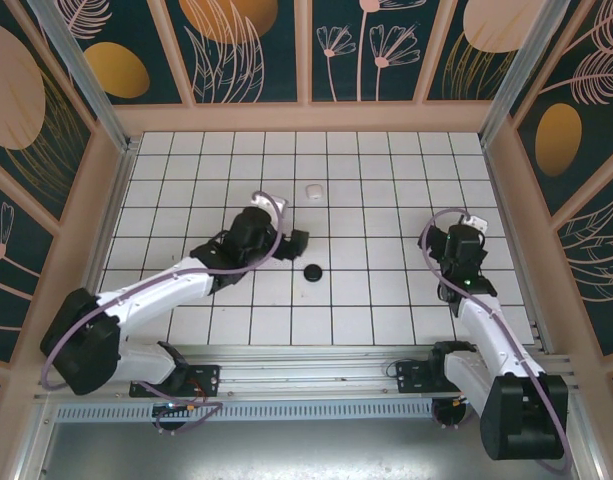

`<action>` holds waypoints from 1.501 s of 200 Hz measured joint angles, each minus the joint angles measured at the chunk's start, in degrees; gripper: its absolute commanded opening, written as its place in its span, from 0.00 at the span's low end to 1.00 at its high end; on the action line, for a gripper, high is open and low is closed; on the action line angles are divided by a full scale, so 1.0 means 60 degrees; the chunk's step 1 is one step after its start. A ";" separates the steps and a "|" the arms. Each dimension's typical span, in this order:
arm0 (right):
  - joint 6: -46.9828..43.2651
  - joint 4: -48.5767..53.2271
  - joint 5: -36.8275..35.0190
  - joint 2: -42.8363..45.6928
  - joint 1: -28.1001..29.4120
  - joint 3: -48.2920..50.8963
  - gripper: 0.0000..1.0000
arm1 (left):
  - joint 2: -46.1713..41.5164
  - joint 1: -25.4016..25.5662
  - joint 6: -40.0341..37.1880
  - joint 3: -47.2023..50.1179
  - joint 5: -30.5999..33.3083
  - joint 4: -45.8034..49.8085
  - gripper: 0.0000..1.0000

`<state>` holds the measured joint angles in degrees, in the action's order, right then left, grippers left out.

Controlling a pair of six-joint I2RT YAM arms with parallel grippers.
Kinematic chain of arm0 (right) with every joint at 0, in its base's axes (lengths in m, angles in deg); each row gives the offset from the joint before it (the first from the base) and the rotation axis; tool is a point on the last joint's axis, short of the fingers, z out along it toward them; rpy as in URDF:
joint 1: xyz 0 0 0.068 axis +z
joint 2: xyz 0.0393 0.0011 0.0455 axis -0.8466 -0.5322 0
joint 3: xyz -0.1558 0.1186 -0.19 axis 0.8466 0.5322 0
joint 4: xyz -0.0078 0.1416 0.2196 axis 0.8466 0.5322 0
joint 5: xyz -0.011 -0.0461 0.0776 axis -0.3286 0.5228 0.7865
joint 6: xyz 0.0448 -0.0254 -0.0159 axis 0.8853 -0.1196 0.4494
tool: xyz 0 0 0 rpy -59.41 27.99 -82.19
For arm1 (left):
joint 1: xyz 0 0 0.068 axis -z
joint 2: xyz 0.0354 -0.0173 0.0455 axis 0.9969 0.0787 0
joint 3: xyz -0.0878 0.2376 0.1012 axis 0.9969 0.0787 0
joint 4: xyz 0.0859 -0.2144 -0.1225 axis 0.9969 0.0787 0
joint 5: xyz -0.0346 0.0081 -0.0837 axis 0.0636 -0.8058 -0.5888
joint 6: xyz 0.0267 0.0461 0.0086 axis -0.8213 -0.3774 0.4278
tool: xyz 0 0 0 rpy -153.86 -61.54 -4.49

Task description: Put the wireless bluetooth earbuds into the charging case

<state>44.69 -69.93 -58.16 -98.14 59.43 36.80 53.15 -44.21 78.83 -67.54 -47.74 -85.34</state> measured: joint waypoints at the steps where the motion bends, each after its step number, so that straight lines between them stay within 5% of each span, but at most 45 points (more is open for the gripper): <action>1: -0.0051 -0.0113 -0.0015 -0.0007 0.0000 0.0047 0.99 | -0.0036 -0.0055 -0.0044 0.0000 0.0051 0.0000 0.98; 53: -0.1140 -0.3858 0.0270 -0.0801 -0.0208 0.1413 0.99 | -0.0761 -0.3093 -0.1082 0.0495 0.0382 -0.0761 0.99; 104: -0.1585 -0.6688 0.0678 -0.2371 -0.0215 0.1617 0.99 | -0.0772 -0.4794 -0.1574 0.2838 0.0084 -0.3005 0.99; 177: -0.1934 -0.9122 0.1129 -0.4189 -0.0528 0.1829 0.99 | -0.0379 -0.5085 -0.3151 0.5413 0.1118 -0.7803 0.99; 232: -0.1985 -1.0513 0.2022 -0.5989 -0.0667 0.1719 0.99 | 0.0739 -0.5650 -0.3024 0.6204 0.1042 -1.0896 0.99; 300: -0.2146 -1.0994 0.2280 -0.6007 -0.0641 0.1712 0.99 | 0.1898 -0.6382 -0.2506 0.6033 0.0382 -1.1948 0.99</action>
<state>31.81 -135.90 -44.48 -134.19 55.59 47.07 64.54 -82.51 63.79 -31.34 -45.44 -157.03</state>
